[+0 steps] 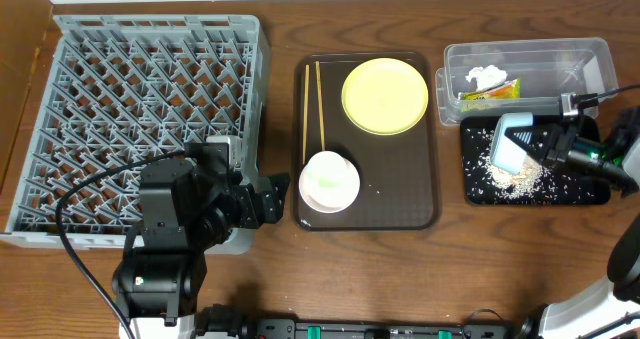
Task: Sort waste into correct bins and load items into the dishwasher
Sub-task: 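Tip the bowl over the black tray to dump the rice, then return the empty blue bowl to the brown tray with the right gripper, then move the right gripper to the white cup and grasp it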
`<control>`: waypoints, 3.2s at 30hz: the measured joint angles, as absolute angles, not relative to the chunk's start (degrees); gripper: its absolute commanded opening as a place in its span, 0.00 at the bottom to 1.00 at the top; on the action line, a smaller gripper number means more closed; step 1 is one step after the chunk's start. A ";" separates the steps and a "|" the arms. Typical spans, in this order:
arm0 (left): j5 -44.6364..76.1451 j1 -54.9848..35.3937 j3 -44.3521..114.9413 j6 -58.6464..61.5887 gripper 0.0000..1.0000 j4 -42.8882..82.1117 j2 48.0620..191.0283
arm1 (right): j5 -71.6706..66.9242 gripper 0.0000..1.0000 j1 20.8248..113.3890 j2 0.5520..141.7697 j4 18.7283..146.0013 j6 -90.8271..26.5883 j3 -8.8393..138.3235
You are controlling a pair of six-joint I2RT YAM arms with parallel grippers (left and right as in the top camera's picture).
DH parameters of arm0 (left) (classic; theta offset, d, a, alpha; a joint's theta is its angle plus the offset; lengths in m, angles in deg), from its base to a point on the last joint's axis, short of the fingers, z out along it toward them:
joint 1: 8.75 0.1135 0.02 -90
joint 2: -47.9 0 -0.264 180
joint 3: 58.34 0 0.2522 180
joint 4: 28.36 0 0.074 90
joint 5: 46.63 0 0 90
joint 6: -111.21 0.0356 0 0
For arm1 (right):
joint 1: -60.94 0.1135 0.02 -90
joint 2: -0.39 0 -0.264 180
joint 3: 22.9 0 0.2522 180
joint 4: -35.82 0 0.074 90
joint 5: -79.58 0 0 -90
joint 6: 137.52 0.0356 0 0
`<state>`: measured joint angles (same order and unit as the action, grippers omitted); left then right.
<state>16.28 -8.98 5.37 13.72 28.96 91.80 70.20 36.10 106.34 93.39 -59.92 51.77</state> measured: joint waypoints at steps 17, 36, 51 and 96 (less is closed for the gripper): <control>16.28 -8.98 5.37 13.72 0.94 28.96 91.80 | 71.23 0.01 38.57 103.80 92.52 -54.02 51.92; 16.30 -8.98 5.37 13.72 0.94 28.96 91.78 | 27.95 0.01 68.39 75.78 100.82 -48.53 57.08; 16.28 -8.98 5.37 13.72 0.94 28.96 91.78 | -7.80 0.09 99.88 97.53 89.63 -42.15 55.70; 16.28 -8.98 5.37 13.72 0.94 28.96 91.78 | 0.37 0.46 91.51 110.91 89.30 -42.24 78.33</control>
